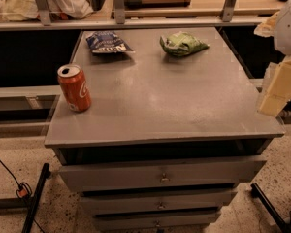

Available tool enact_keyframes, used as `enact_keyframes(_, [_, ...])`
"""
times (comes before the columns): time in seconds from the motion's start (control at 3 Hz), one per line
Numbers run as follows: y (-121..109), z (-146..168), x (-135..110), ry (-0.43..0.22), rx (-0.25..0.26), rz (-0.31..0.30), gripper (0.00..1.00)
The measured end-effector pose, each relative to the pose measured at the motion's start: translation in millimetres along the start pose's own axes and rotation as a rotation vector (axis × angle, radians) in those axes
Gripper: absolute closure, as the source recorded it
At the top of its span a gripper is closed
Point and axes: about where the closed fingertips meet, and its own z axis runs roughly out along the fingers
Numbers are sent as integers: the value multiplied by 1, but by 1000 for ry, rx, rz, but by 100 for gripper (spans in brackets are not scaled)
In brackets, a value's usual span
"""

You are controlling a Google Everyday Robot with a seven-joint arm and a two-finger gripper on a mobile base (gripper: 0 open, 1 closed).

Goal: Move green jalapeno chip bag near coke can

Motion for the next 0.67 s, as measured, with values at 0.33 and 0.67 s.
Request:
enact_keyframes(0.33, [-27,11,-4,-53,73,-54,0])
enact_keyframes(0.67, [-78,29,-21,-117,186,-128,0])
